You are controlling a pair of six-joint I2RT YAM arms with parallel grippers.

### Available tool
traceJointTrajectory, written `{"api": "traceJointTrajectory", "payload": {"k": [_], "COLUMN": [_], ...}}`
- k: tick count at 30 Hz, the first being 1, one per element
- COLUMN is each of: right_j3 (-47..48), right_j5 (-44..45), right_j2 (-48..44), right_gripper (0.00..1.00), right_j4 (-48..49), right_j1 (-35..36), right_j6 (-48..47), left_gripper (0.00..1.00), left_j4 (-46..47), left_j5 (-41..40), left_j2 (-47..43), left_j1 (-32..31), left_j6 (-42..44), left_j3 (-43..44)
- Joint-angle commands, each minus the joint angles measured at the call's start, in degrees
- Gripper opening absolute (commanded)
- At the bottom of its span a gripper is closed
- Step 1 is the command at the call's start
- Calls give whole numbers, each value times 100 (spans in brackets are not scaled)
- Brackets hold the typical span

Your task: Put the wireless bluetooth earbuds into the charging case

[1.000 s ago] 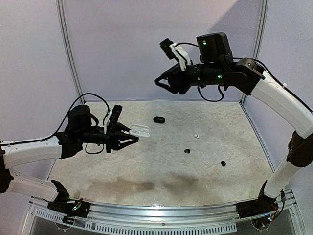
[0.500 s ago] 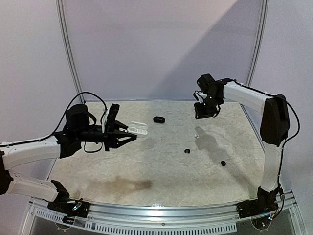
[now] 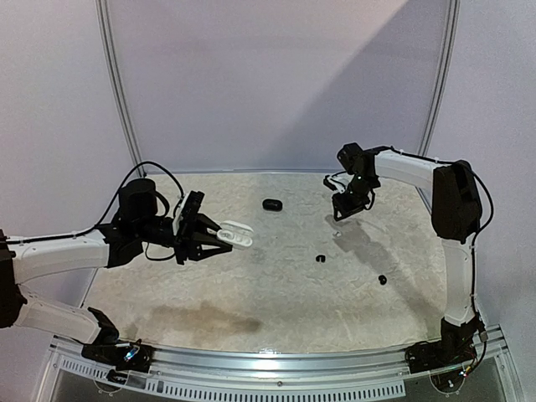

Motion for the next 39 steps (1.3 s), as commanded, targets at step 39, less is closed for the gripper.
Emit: {"api": "traceJointTrajectory", "payload": {"k": [39], "right_j3": [219], "right_j5": [-413], "right_j2": [665], "right_gripper": [26], "right_j4": [-260], "right_j1": [-238], "right_j6": [-1194], "left_gripper": [0], "left_j4": [-679], "left_j5": [848], "left_j2": [454], "left_j1": [58], "left_j6": [1285], "left_j3": [387]}}
